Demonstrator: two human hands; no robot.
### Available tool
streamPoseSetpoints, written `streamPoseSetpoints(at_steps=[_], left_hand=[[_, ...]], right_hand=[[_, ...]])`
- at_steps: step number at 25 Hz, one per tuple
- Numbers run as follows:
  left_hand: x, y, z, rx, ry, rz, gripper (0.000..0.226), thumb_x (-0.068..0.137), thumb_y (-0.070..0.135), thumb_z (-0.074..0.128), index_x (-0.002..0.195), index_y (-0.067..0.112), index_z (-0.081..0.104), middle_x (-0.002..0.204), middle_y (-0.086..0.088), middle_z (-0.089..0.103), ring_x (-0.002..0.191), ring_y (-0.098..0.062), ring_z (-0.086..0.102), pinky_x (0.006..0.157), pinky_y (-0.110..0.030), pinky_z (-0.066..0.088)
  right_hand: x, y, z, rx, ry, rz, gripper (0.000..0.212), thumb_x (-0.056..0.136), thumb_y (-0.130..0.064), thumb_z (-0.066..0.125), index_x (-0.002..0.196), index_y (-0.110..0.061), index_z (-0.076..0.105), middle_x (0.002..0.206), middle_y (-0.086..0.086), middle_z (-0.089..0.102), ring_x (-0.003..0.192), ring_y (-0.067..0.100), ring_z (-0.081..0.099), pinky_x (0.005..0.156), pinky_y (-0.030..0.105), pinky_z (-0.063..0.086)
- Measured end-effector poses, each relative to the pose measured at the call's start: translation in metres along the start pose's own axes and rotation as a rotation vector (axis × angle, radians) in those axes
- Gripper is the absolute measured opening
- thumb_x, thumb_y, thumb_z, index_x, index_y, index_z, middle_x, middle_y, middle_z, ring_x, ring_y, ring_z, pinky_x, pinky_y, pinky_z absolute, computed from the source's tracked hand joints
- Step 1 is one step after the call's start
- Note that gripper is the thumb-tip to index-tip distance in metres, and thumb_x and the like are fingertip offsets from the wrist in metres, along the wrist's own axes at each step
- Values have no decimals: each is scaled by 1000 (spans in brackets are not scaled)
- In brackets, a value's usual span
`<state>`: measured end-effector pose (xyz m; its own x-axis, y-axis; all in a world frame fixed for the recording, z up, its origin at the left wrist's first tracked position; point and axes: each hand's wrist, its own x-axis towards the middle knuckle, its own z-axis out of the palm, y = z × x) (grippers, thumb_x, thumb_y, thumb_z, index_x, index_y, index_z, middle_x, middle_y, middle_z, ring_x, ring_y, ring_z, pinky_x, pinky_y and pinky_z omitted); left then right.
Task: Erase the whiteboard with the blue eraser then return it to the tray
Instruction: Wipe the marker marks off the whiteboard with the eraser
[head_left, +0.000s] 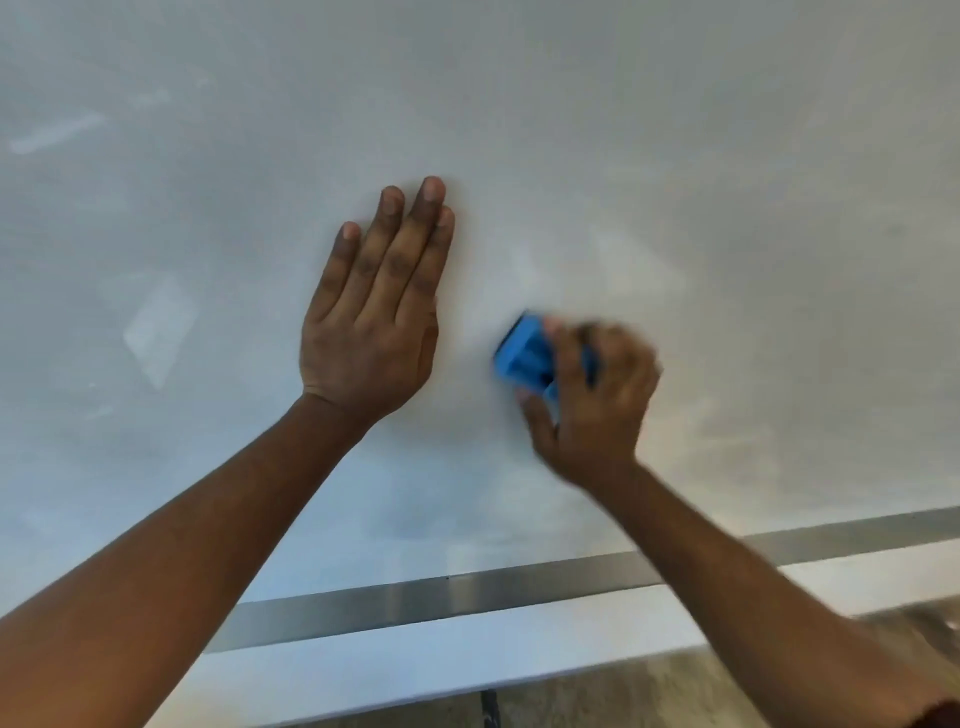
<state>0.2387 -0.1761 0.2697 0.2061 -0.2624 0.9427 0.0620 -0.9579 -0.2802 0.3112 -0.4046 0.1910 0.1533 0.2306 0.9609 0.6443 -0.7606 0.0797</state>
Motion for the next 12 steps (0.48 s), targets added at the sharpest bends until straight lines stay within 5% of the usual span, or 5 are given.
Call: streamPoseSetpoints(at_steps=[5, 7, 12], left_hand=[[-3, -2, 0, 13, -12, 15, 66, 105, 20, 48, 167, 5, 29, 178, -6, 13, 166, -25, 15, 135, -44, 16], [-6, -3, 0, 33, -7, 47, 67, 104, 18, 50, 166, 4, 30, 179, -7, 13, 166, -27, 17, 135, -44, 16], [-8, 0, 5, 91, -36, 131, 76, 96, 5, 56, 166, 1, 27, 179, -12, 14, 165, -30, 19, 135, -44, 15]], right_hand=[[-133, -12, -4, 40, -367, -233, 61, 83, -29, 75, 139, -26, 53, 131, 6, 47, 112, 32, 48, 87, 53, 53], [-109, 10, -9, 51, -284, -145, 56, 87, -32, 67, 140, -21, 51, 129, 8, 46, 112, 34, 48, 88, 54, 53], [66, 110, -35, -47, 282, 265, 62, 102, -40, 52, 156, -13, 37, 129, 21, 53, 117, 33, 48, 102, 42, 40]])
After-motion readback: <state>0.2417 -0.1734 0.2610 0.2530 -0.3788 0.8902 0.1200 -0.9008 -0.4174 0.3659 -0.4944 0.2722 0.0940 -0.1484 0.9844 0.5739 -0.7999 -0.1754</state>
